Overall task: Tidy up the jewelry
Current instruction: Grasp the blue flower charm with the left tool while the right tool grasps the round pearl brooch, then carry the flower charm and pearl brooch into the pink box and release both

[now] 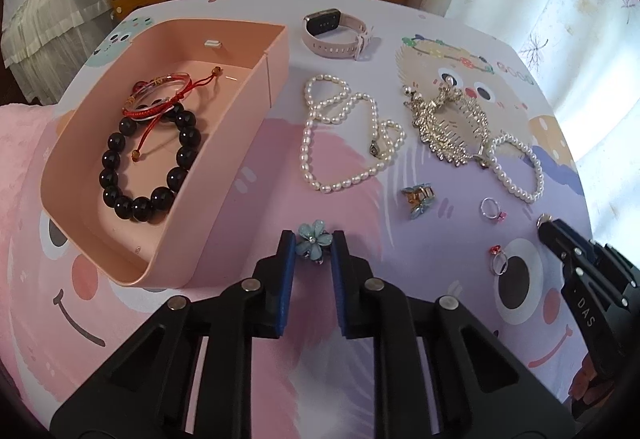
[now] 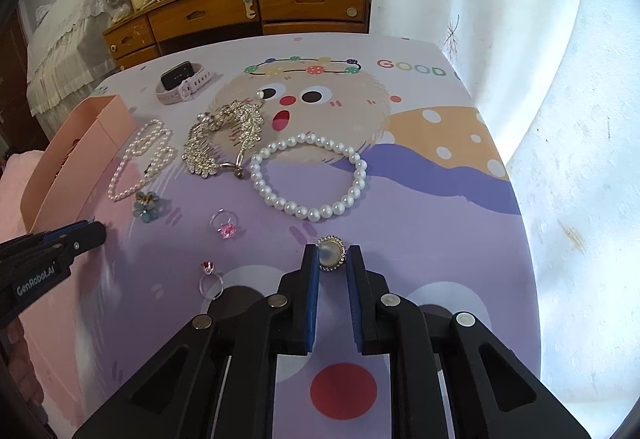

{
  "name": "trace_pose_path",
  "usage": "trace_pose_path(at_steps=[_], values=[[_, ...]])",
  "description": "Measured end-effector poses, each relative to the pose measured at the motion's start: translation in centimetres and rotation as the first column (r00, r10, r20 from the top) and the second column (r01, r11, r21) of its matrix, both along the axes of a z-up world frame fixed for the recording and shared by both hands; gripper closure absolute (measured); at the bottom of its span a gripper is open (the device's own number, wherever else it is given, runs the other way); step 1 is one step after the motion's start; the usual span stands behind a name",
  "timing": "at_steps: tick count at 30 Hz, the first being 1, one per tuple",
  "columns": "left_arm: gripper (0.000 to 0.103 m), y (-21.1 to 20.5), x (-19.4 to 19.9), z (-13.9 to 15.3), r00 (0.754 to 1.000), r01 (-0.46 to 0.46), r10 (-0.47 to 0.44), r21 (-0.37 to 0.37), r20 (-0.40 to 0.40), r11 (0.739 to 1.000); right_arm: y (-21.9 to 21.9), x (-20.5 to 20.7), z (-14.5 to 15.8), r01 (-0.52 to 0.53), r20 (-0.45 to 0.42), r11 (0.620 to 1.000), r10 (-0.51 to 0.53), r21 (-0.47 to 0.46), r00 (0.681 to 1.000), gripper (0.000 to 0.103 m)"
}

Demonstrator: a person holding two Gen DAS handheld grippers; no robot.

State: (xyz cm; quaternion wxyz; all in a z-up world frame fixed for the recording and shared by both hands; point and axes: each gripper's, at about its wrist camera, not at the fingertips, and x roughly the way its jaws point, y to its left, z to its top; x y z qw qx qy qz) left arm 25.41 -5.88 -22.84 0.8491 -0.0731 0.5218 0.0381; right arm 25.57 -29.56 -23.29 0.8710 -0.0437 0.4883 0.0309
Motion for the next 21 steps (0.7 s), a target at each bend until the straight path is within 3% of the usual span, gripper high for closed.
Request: trace_pose_path(at_steps=[11, 16, 21], values=[[0.091, 1.5, -3.4, 1.7, 1.0, 0.011, -0.009, -0.079, 0.03, 0.997, -1.2, -3.5, 1.7, 0.046, -0.026, 0.997, -0.044, 0.06, 0.999, 0.089], [0.091, 2.2, -6.0, 2.5, 0.999, 0.027, -0.025, -0.111, 0.027, 0.993, -0.3, -6.0, 1.4, 0.058, -0.089, 0.992, -0.048, 0.115, 0.995, 0.089], [0.091, 3.4, -9.1, 3.0, 0.999, 0.051, -0.05, -0.131, 0.011, 0.99, 2.5, -8.5, 0.5, 0.009, -0.164, 0.989, 0.016, 0.148, 0.986, 0.089]])
